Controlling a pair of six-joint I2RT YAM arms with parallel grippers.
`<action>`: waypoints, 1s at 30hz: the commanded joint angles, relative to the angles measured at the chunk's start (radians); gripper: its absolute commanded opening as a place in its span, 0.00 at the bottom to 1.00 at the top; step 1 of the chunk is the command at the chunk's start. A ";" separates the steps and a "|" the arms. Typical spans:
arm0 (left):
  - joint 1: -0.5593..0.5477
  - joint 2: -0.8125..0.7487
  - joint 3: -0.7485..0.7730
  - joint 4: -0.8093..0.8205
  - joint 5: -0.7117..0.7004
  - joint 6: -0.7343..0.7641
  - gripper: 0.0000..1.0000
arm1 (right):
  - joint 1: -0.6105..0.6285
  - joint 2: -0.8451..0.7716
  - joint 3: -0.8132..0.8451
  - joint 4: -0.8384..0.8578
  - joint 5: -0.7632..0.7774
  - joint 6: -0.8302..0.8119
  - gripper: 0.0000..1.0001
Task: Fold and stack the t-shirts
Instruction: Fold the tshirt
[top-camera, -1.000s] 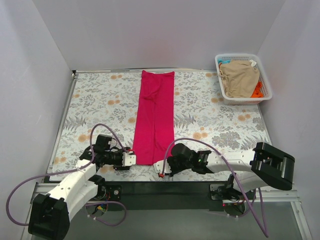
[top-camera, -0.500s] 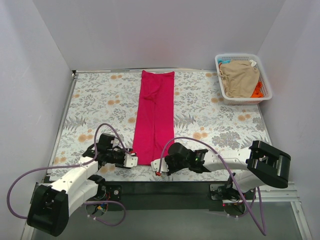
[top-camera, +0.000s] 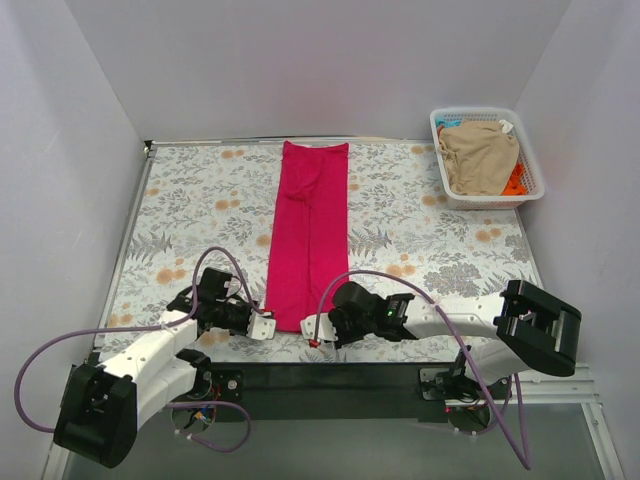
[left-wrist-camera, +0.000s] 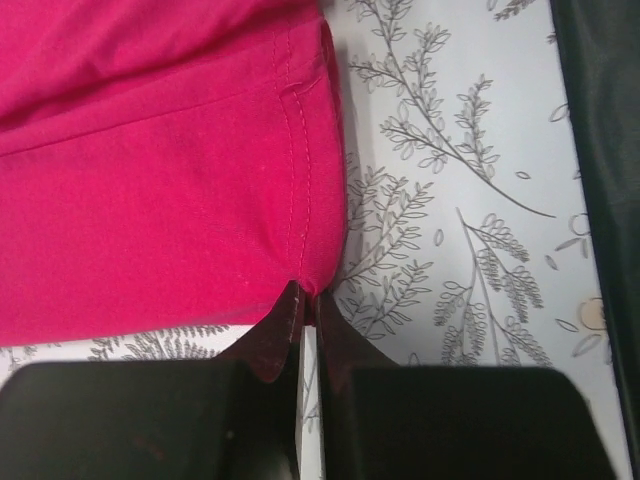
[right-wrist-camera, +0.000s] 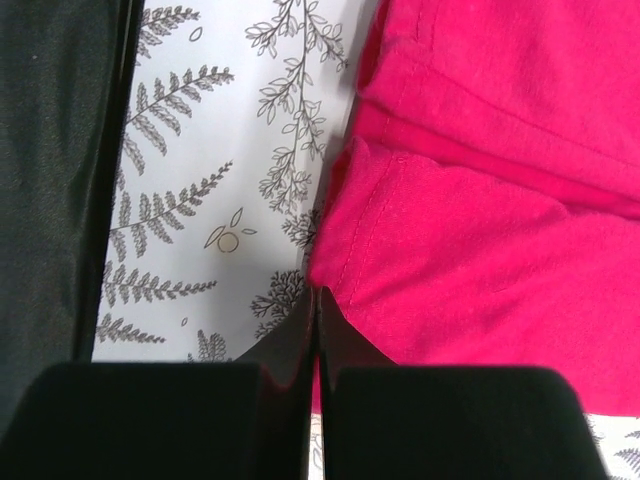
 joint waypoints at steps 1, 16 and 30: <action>-0.004 -0.013 0.044 -0.154 0.020 0.012 0.00 | -0.005 -0.007 0.047 -0.144 -0.043 0.039 0.01; -0.005 -0.041 0.089 -0.231 0.068 -0.063 0.00 | -0.030 -0.026 0.113 -0.217 -0.086 0.042 0.37; -0.005 0.006 0.095 -0.225 0.068 -0.065 0.05 | -0.028 -0.030 0.067 -0.237 -0.115 -0.007 0.43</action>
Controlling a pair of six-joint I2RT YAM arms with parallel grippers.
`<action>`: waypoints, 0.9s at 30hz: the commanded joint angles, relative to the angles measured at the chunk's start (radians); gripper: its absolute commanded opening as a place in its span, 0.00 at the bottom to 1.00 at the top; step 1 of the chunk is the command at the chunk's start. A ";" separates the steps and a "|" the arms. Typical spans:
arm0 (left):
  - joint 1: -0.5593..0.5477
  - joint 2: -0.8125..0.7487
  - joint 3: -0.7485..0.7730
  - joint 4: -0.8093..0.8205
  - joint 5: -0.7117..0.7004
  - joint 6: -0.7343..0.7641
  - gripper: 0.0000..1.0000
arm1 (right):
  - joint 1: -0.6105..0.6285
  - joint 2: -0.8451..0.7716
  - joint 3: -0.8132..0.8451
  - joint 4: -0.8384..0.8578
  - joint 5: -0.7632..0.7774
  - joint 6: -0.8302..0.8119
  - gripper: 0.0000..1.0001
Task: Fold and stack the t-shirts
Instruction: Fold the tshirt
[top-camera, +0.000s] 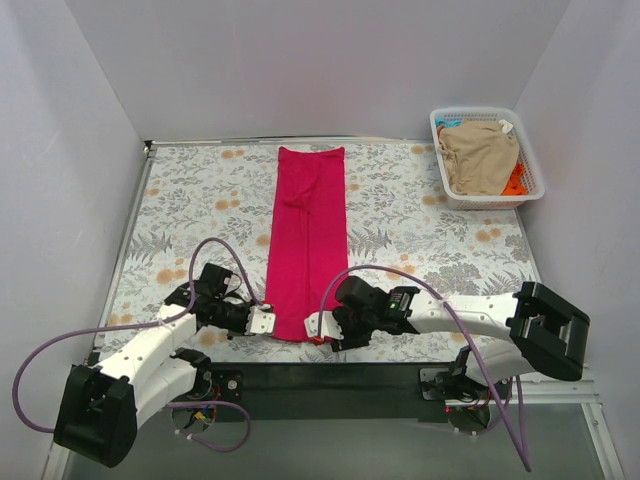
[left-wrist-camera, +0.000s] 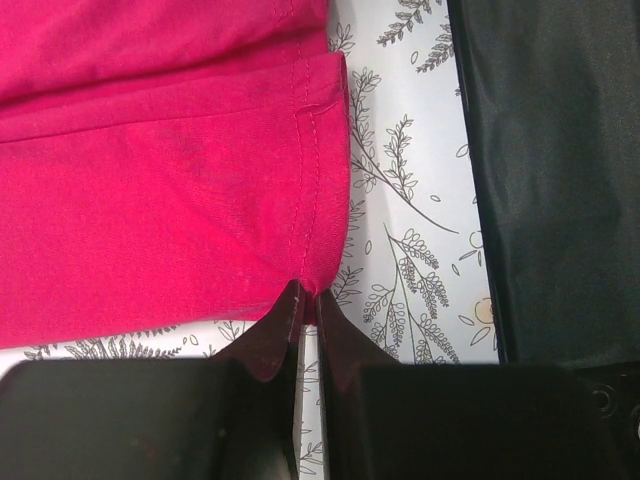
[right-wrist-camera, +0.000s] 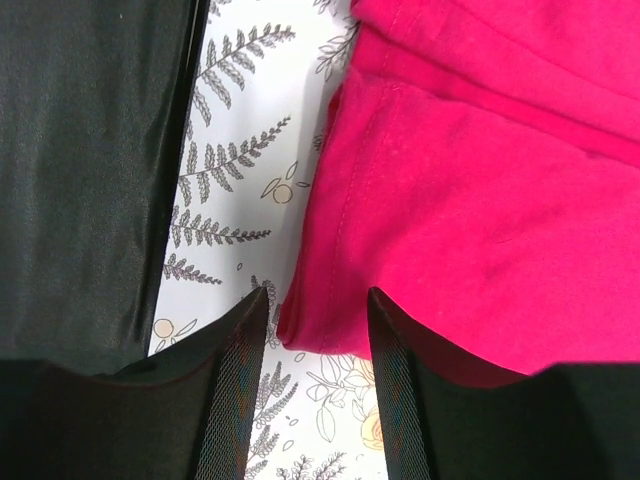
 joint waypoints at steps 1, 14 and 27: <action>-0.002 0.008 0.005 -0.003 0.022 0.004 0.05 | 0.004 0.023 -0.018 0.005 -0.029 -0.023 0.43; -0.002 0.023 0.037 -0.008 0.032 -0.021 0.00 | 0.002 0.066 -0.057 0.043 0.069 -0.014 0.01; 0.007 0.052 0.164 0.121 0.035 -0.300 0.00 | -0.128 -0.090 0.072 -0.059 0.057 -0.004 0.01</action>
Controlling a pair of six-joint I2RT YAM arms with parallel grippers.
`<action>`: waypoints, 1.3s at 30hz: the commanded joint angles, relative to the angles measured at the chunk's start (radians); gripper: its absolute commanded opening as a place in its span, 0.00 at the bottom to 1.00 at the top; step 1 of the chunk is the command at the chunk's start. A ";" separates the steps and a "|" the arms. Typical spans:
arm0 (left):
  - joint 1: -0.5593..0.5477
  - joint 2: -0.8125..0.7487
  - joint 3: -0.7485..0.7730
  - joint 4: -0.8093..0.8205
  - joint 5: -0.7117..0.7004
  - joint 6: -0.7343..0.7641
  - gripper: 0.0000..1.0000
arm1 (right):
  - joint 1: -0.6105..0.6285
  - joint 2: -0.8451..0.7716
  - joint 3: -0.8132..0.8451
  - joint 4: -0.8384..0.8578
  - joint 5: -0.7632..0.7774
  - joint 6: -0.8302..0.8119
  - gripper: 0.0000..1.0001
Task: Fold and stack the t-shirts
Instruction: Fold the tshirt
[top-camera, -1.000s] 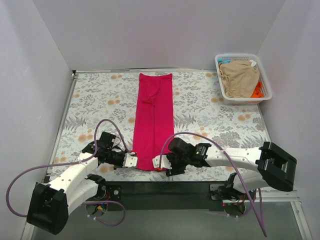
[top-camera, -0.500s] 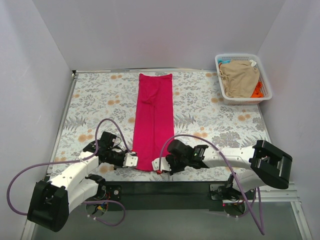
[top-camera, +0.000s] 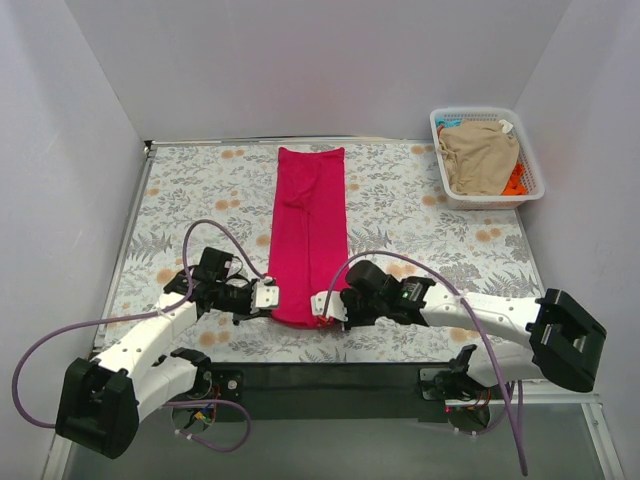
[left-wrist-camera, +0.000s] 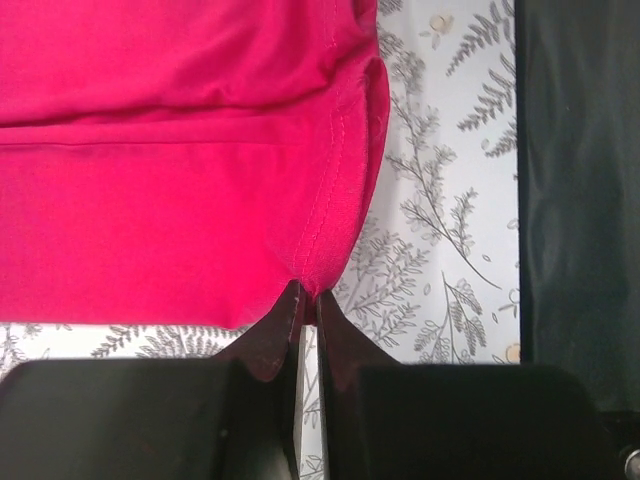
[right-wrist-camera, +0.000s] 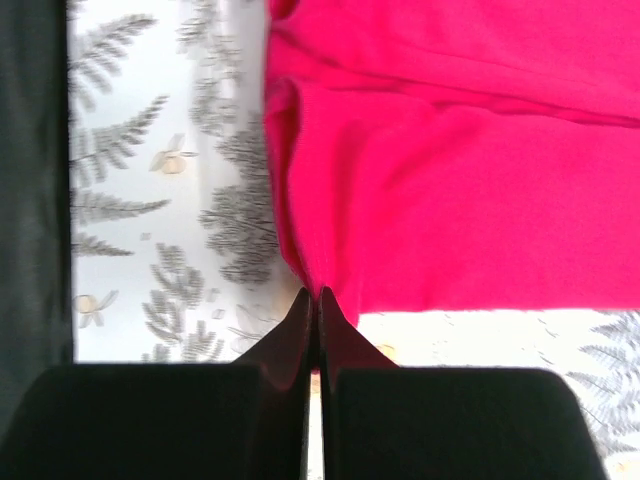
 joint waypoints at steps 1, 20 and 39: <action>0.009 0.010 0.053 0.095 0.010 -0.117 0.00 | -0.055 0.007 0.064 -0.034 0.004 -0.017 0.01; 0.164 0.597 0.456 0.551 -0.163 -0.293 0.00 | -0.425 0.450 0.523 0.030 -0.082 -0.279 0.01; 0.181 0.929 0.733 0.605 -0.209 -0.293 0.00 | -0.526 0.774 0.865 0.032 -0.098 -0.340 0.01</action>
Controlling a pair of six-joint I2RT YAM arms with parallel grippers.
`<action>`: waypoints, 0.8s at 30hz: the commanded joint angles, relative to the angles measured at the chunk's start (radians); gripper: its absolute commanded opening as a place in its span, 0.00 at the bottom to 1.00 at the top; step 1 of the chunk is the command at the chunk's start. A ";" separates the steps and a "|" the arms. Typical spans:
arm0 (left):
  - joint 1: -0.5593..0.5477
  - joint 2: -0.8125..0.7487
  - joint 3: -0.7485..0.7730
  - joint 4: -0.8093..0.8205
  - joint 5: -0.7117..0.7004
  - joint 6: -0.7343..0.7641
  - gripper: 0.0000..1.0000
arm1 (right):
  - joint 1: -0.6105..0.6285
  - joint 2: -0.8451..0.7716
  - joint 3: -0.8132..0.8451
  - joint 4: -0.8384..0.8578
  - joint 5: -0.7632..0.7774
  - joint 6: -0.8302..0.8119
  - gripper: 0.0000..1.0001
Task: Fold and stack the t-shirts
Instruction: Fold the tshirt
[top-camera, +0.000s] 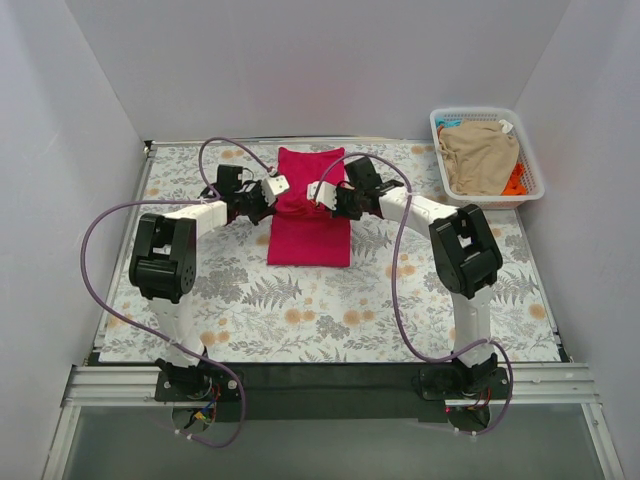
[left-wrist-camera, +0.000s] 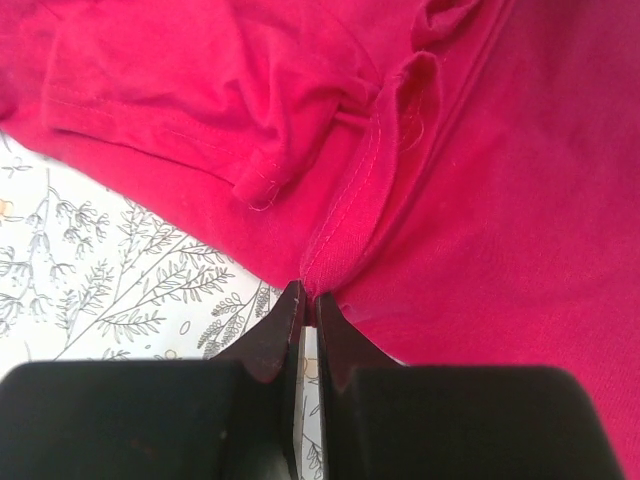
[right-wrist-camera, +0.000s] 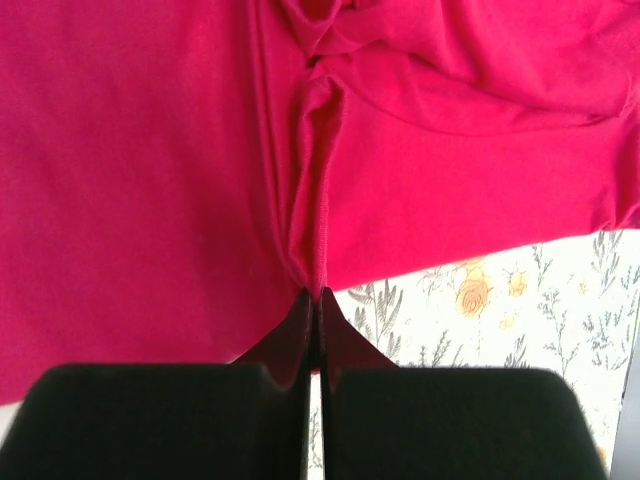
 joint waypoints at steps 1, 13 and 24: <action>0.006 -0.008 0.028 0.013 -0.013 0.012 0.00 | -0.004 0.033 0.075 0.018 -0.015 -0.020 0.01; 0.028 -0.025 0.070 -0.031 -0.013 -0.072 0.43 | -0.007 0.004 0.113 0.018 0.036 0.050 0.45; 0.040 -0.345 -0.181 -0.193 0.168 0.095 0.40 | -0.016 -0.267 -0.023 -0.182 -0.154 0.090 0.38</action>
